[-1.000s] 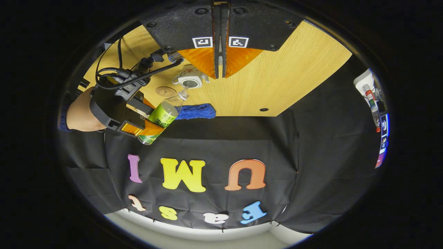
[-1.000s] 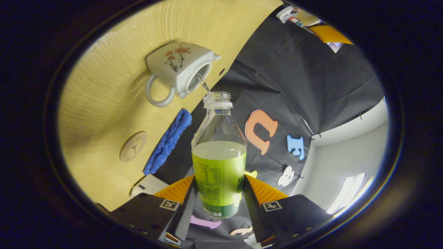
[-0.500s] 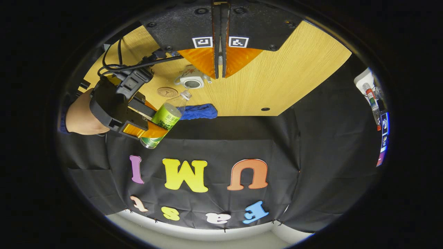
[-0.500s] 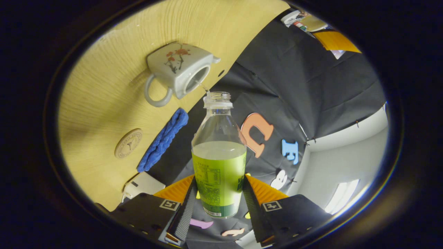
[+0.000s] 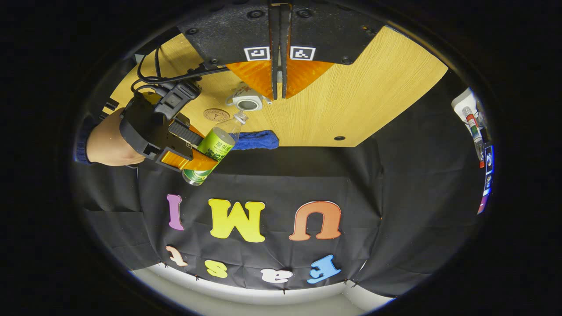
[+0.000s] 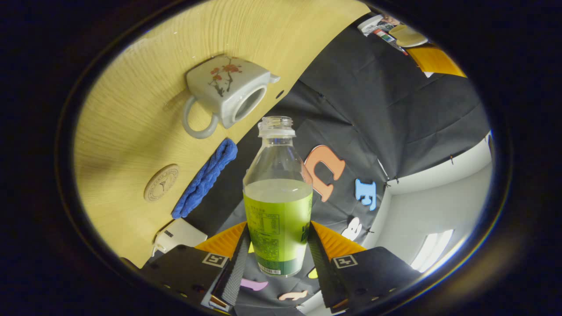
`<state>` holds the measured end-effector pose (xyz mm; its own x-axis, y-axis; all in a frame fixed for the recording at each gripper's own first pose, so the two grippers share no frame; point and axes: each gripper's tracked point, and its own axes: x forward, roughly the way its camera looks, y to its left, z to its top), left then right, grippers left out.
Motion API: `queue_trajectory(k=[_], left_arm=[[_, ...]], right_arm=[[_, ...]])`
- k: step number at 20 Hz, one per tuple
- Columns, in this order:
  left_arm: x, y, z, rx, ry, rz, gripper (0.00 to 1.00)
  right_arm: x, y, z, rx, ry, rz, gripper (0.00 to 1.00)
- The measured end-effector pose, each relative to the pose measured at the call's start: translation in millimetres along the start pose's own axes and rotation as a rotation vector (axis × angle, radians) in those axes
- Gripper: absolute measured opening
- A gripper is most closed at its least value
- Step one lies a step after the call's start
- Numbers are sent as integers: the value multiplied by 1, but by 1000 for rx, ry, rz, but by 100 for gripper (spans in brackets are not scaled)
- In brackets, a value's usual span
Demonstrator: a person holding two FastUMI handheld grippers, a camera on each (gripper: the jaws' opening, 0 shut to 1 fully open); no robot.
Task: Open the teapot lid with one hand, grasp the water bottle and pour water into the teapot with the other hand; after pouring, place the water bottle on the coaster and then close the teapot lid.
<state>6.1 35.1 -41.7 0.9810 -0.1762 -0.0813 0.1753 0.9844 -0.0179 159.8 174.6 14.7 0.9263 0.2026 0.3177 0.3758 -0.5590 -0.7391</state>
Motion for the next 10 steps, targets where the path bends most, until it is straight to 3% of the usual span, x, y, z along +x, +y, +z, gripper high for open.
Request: queue_trajectory(k=[5,8,10], left_arm=[[2,9,6,-27,-16,22,3],[2,17,6,-40,-24,49,3],[3,22,5,-46,-19,72,3]], right_arm=[[0,23,-4,186,26,2,71],[-1,58,-5,434,51,97,74],[-9,79,-3,663,69,171,75]])
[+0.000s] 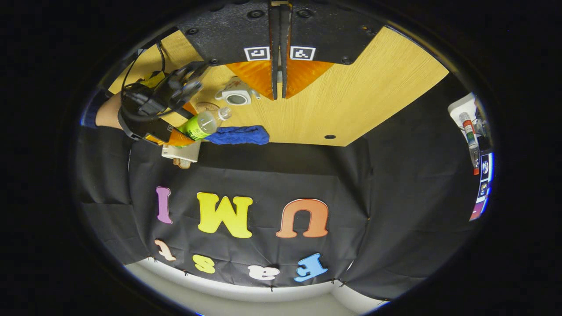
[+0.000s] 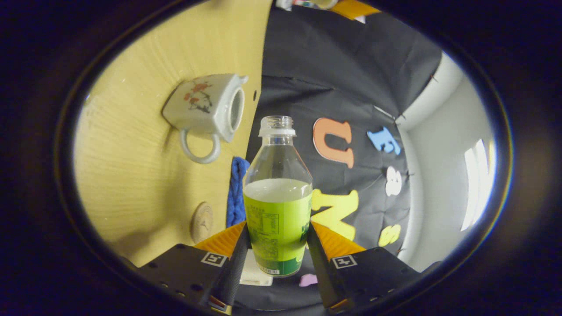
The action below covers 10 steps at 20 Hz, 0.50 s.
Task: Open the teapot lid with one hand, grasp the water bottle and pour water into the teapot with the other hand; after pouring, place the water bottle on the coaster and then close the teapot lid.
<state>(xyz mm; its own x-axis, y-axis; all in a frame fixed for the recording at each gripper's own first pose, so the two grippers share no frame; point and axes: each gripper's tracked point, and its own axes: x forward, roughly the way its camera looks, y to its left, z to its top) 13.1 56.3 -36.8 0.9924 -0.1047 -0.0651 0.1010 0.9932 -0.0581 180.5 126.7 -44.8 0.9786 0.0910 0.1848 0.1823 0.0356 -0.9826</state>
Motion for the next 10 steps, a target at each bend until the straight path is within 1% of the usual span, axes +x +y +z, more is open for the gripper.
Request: queue_trajectory(k=[1,2,3,4,8,9,10], left_arm=[[1,2,0,-3,3,12,3],[2,-1,1,-9,4,17,3],[3,-4,3,-8,8,17,3],[3,-6,3,-4,9,17,2],[9,-22,13,18,-2,6,3],[11,-29,20,18,-15,-4,3],[16,-33,23,19,-23,-10,3]], right_arm=[[-3,5,-2,112,6,29,71],[-2,7,-2,211,6,49,74],[-6,8,-4,300,7,66,71],[-8,8,-6,385,6,81,71],[-24,5,-14,652,2,143,71],[-30,0,-18,714,-4,150,74],[-35,-6,-21,779,-6,154,74]])
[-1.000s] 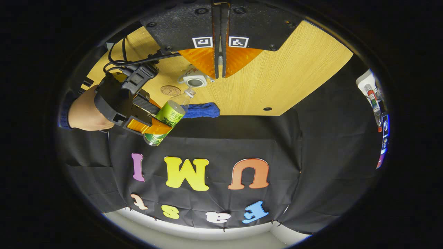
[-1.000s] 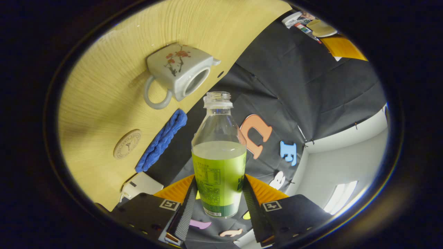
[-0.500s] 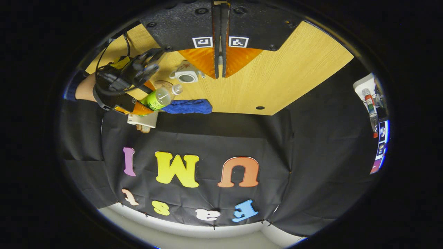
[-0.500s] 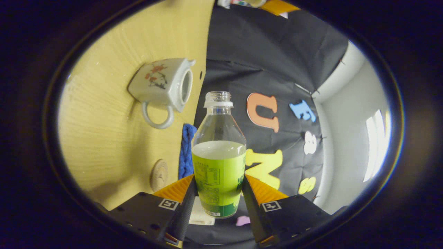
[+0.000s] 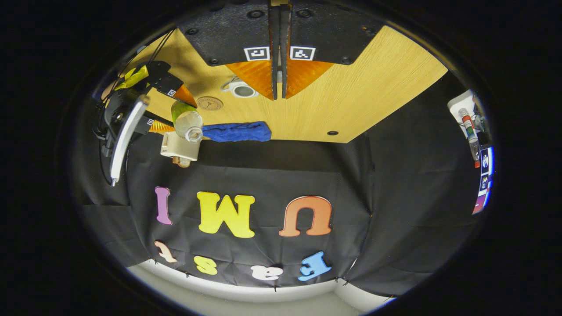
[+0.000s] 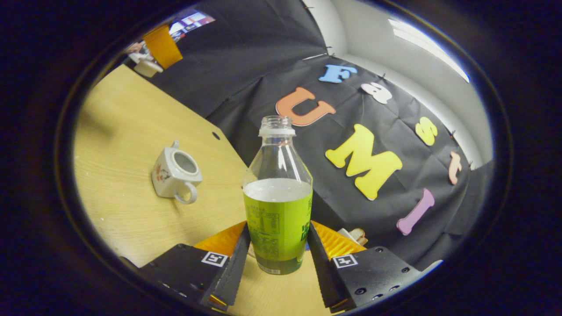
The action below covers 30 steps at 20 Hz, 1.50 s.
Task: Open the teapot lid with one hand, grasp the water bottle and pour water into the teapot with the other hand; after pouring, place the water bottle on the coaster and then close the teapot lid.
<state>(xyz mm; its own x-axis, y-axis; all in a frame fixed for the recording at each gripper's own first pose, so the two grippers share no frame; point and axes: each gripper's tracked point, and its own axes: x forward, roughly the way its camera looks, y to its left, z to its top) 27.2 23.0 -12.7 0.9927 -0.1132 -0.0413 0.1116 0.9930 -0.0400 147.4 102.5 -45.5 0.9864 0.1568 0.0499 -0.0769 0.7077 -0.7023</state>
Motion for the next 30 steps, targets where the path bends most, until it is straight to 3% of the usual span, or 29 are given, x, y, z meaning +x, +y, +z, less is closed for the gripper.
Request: queue_trajectory(k=[6,10,16,22,27,30], left_arm=[[32,-24,13,49,3,-7,3],[41,-40,23,49,2,-20,3],[47,-49,33,44,-6,-33,3],[52,-44,38,17,-11,-44,3],[53,-38,35,11,-8,-46,3],[55,-38,31,13,4,-53,3]], right_arm=[[-52,-33,11,495,-49,116,71],[-70,-70,7,677,-56,135,71],[-36,-90,-12,759,-1,135,71],[38,-56,-30,870,106,239,72],[87,-28,-27,810,131,287,71],[114,-27,-26,799,101,244,72]])
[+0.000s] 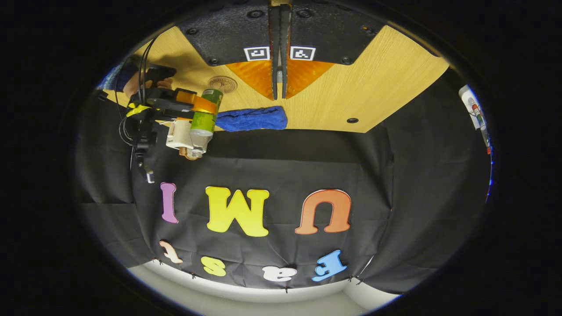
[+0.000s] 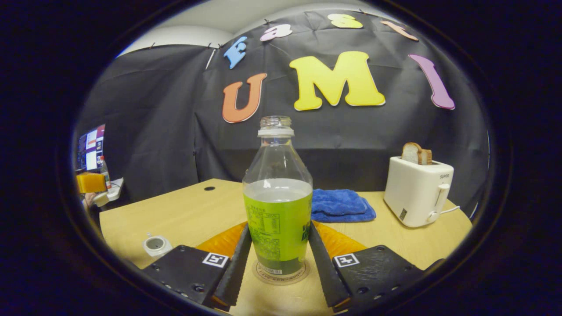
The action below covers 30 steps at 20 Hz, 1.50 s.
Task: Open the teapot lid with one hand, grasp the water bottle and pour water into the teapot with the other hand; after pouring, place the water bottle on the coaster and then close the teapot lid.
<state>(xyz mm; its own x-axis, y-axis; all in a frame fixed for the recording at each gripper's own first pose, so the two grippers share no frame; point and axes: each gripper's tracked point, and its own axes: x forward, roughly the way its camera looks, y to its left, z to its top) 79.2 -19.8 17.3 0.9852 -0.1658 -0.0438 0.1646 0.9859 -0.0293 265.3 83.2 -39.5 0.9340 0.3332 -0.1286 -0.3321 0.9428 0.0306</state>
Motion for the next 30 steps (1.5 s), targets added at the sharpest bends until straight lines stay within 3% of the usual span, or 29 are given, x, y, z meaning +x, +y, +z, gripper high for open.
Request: queue_trajectory(k=[7,17,21,24,30], left_arm=[[9,-8,-10,12,19,-22,3],[17,-7,-17,21,44,-19,3],[19,-7,-18,22,45,-22,3],[22,-5,-18,25,47,-19,3],[32,-13,-15,25,35,-38,3]], right_arm=[[21,-9,-31,29,48,-8,72],[19,-4,-29,26,73,12,73],[14,-2,-39,16,116,23,80],[1,1,-34,15,104,42,96],[-43,-10,-22,18,56,16,97]])
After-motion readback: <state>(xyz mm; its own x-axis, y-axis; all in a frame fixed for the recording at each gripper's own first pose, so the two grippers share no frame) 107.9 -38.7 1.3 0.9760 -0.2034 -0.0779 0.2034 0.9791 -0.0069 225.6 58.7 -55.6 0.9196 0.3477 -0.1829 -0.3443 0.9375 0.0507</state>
